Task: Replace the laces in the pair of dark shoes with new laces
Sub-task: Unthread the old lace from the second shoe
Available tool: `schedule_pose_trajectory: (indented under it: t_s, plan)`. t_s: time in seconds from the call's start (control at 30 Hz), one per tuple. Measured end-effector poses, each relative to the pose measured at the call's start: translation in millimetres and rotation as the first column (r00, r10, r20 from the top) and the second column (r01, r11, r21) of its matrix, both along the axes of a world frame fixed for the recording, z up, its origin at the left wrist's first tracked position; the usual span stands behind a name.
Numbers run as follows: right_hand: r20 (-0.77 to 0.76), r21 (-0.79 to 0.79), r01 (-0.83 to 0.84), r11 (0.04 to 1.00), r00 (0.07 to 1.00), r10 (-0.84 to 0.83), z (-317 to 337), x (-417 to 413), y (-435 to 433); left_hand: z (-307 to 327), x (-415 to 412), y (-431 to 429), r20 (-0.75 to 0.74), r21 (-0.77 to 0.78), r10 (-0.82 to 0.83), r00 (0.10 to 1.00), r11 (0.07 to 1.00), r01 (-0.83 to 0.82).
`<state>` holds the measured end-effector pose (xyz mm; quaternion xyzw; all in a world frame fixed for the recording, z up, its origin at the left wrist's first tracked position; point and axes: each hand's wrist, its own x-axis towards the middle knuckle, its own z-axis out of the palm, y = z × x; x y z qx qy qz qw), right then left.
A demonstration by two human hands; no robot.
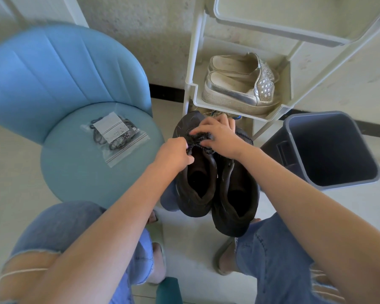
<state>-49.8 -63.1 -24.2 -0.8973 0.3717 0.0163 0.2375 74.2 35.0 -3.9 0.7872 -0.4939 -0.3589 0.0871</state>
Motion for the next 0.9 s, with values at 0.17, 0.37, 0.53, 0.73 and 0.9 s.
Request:
schedule_pose_trajectory:
  t_s: [0.17, 0.37, 0.53, 0.73, 0.9]
  plan:
    - [0.066, -0.037, 0.043, 0.998, 0.997, -0.041, 0, 0, 1, -1, 0, -1, -0.013, 0.011, 0.006, 1.0, 1.0, -0.006]
    - [0.095, -0.11, -0.105, 0.988, 0.989, 0.116, -4, 5, 4, 0, -1, -1, 0.008, 0.005, -0.003, 1.0, 1.0, 0.002]
    - [0.098, -0.25, 0.146, 0.957, 0.987, -0.125, 1, 3, 0, 0, -1, 0, 0.001, 0.037, -0.003, 1.0, 0.999, 0.003]
    - [0.146, 0.112, 0.653, 0.749, 0.735, -0.662, 32, -30, -29, -6, 0, -2, 0.007, 0.001, -0.028, 1.0, 1.0, 0.028]
    - [0.166, 0.094, 0.536, 0.839, 0.822, -0.544, 37, -19, -10, -6, -3, -9, 0.074, -0.314, -0.066, 0.995, 0.945, 0.086]
